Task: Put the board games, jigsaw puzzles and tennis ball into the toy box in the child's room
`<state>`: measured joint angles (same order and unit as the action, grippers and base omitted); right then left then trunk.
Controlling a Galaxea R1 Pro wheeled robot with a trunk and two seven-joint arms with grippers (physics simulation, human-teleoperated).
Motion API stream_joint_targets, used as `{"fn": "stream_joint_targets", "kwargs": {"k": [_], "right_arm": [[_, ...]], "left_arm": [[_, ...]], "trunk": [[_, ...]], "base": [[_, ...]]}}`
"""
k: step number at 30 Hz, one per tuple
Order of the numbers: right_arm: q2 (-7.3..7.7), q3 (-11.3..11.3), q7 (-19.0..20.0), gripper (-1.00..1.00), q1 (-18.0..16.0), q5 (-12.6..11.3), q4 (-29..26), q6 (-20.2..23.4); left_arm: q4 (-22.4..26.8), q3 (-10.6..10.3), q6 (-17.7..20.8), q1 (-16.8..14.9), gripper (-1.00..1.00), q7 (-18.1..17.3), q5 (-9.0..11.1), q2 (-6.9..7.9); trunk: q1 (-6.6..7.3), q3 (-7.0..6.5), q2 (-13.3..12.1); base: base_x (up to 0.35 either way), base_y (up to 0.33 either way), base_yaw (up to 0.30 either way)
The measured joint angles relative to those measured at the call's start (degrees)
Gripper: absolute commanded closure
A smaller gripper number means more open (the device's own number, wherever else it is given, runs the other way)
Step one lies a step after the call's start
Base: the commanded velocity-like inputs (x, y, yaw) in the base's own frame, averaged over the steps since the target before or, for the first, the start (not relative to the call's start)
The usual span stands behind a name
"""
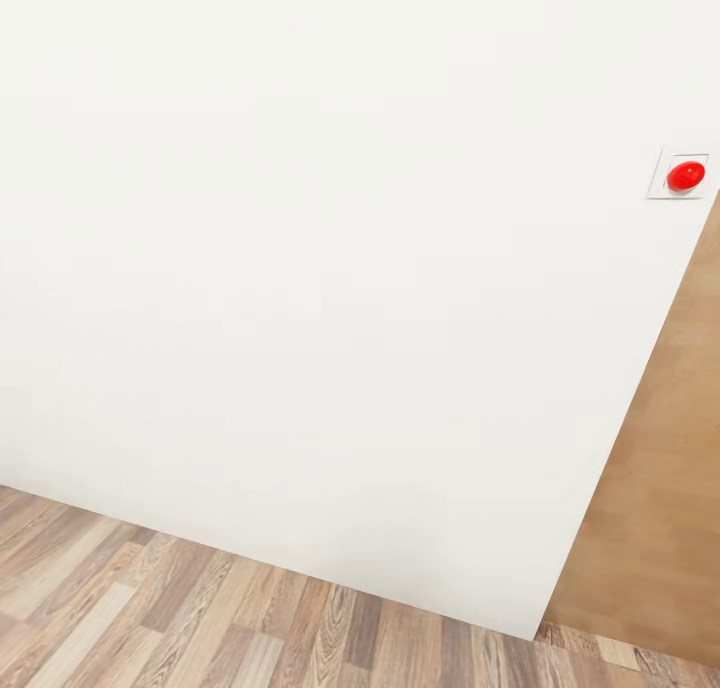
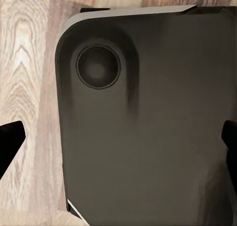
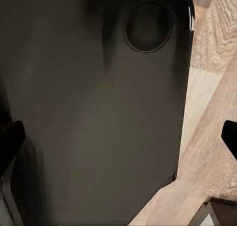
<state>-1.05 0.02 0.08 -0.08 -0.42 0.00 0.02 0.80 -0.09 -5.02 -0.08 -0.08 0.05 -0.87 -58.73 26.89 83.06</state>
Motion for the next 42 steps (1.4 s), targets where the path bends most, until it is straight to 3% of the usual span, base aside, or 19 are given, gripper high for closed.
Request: {"fn": "stream_joint_targets", "kwargs": {"k": [32, 42], "right_arm": [[-0.47, -0.11, -0.16, -1.0, 0.0, -0.22, 0.0, 0.05], [-0.68, -0.11, -0.16, -1.0, 0.0, -0.22, 0.0, 0.04]], "left_arm": [[-0.01, 0.0, -0.05, 0.0, -1.0, 0.0, -0.14, -0.1], [-0.01, -0.31, -0.04, 0.0, -1.0, 0.0, -0.21, -0.04]], "trunk": [[0.0, 1.29, 0.0], [2.19, -0.22, -3.99]], "base": [[0.0, 0.0, 0.238], [0.0, 0.0, 0.272]]}}
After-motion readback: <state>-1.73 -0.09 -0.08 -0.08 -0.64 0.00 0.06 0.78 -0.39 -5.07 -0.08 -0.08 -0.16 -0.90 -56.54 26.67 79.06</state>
